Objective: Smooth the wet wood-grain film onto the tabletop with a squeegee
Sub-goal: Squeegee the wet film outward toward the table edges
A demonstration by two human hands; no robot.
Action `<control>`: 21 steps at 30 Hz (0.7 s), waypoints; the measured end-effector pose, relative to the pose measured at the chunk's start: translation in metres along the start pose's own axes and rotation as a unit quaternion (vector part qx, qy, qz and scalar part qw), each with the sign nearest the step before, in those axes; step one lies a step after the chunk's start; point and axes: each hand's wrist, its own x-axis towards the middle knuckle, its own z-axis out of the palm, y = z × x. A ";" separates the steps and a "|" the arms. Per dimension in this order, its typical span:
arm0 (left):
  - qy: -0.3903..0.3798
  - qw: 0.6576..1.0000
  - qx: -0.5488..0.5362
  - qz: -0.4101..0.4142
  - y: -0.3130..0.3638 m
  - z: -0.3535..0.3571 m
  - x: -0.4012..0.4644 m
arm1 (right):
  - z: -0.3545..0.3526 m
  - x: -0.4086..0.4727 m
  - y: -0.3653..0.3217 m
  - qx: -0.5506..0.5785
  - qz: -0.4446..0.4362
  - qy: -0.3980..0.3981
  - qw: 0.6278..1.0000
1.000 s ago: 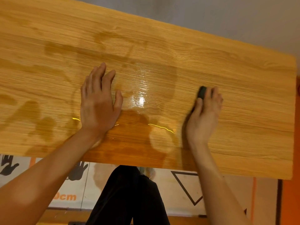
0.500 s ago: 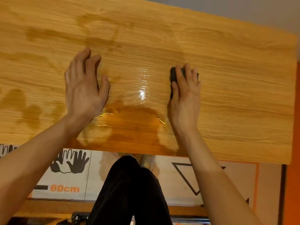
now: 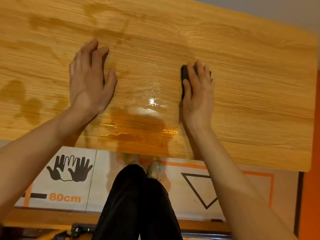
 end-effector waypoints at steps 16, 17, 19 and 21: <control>-0.022 0.999 0.019 0.027 -0.037 -0.018 -0.073 | 0.010 -0.001 -0.022 -0.045 -0.085 -0.044 0.994; -0.017 0.999 0.018 0.027 -0.037 -0.018 -0.074 | 0.013 -0.004 -0.024 -0.042 -0.081 -0.036 0.995; -0.010 0.999 0.013 0.030 -0.036 -0.017 -0.075 | 0.018 -0.036 -0.021 -0.059 -0.117 -0.034 0.991; -0.006 0.999 0.008 0.033 -0.036 -0.018 -0.077 | 0.016 -0.093 -0.014 -0.042 -0.170 -0.069 0.982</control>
